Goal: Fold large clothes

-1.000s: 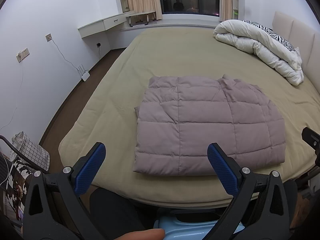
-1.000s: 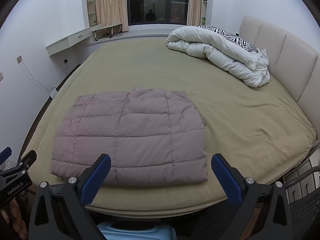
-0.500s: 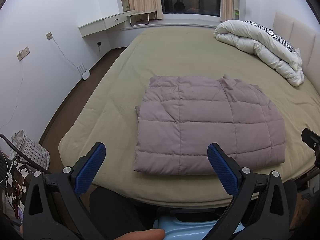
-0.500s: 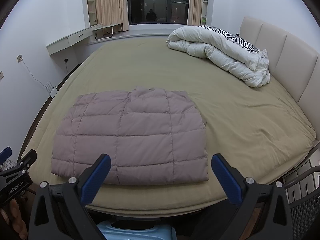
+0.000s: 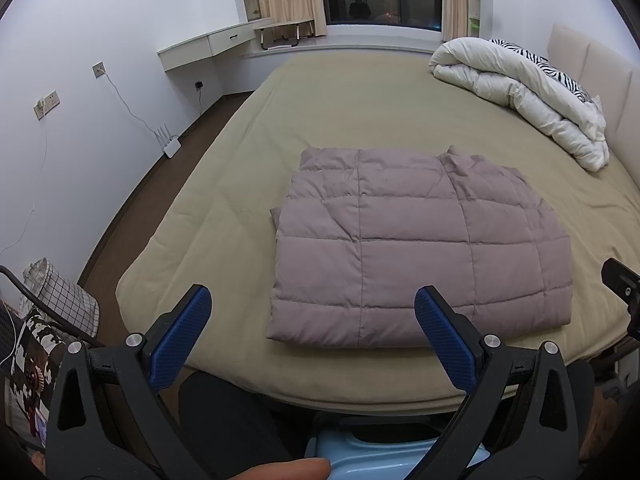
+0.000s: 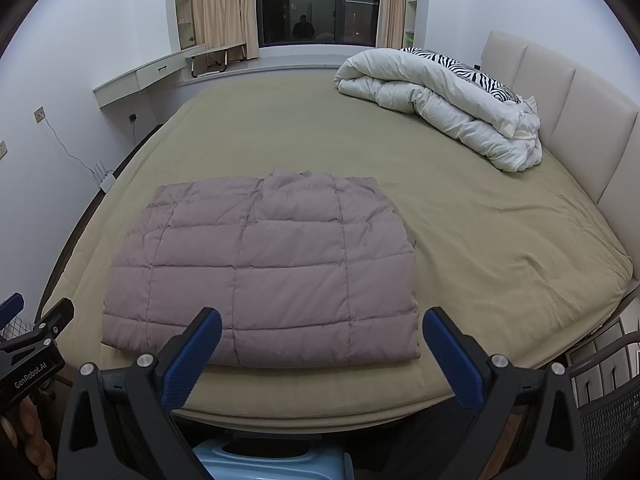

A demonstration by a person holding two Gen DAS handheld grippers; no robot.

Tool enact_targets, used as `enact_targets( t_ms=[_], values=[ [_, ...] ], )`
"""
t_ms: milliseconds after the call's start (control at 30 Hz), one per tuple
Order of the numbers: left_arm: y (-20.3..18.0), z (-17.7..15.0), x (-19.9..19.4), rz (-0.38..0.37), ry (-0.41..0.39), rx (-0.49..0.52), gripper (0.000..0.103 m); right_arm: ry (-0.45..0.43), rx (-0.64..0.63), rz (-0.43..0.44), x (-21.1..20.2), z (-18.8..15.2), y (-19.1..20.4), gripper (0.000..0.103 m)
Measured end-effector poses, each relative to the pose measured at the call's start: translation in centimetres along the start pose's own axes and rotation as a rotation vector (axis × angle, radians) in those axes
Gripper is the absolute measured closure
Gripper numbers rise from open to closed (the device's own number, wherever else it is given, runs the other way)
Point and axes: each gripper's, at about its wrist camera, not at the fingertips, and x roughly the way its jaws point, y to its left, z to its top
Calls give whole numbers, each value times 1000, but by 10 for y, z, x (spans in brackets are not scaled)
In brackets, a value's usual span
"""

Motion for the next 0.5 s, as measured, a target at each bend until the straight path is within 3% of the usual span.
enact_targets(
  t_ms=[500],
  values=[
    [-1, -2, 1, 0, 3, 0, 0, 2, 0, 1, 0, -1, 0, 0]
  ],
)
